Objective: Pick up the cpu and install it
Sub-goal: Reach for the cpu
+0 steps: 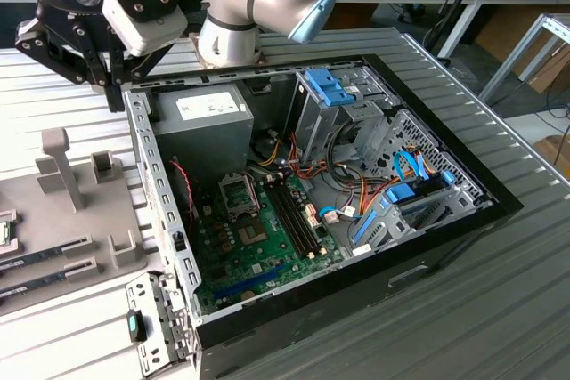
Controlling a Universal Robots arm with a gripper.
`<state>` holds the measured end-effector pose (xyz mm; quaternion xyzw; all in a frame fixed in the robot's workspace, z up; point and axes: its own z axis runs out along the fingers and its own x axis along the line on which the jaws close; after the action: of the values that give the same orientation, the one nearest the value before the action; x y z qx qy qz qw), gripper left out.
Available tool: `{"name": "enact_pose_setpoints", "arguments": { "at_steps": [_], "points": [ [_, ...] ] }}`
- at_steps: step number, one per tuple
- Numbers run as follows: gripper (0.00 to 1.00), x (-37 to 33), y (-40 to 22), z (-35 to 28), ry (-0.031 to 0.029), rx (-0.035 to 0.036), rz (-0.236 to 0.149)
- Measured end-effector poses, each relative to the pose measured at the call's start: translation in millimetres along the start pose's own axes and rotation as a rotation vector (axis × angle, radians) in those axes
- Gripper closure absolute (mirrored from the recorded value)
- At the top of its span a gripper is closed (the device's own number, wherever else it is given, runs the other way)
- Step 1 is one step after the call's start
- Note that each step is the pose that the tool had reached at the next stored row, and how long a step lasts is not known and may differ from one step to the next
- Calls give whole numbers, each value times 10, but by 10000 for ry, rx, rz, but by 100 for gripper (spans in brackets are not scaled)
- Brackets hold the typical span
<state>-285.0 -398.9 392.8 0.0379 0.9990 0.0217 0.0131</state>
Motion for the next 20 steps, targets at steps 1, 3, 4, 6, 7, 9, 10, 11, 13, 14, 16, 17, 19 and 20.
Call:
{"name": "enact_pose_setpoints", "arguments": {
  "at_steps": [1, 3, 4, 6, 7, 9, 10, 11, 13, 14, 16, 17, 19, 20],
  "points": [
    [89, 8, 0, 0, 0, 0, 1],
    [89, 24, -2, 0, -1, 0, 1],
    [89, 31, -2, 0, 0, 0, 0],
    [89, 45, -3, -1, 0, 0, 0],
    [89, 53, -4, -1, 0, 0, 0],
    [89, 71, -5, -1, 0, 0, 1],
    [89, 79, -6, -1, 0, 0, 1],
    [89, 90, -7, -1, -1, 0, 1],
    [89, 116, -9, -1, -1, 0, 1],
    [89, 123, -9, -2, 0, 0, 0],
    [89, 149, -11, -2, 0, 0, 0],
    [89, 157, -12, -2, 0, 0, 0],
    [89, 177, -13, -3, 0, 0, 0],
    [89, 188, -14, -3, -1, 0, 0]
  ]
}}
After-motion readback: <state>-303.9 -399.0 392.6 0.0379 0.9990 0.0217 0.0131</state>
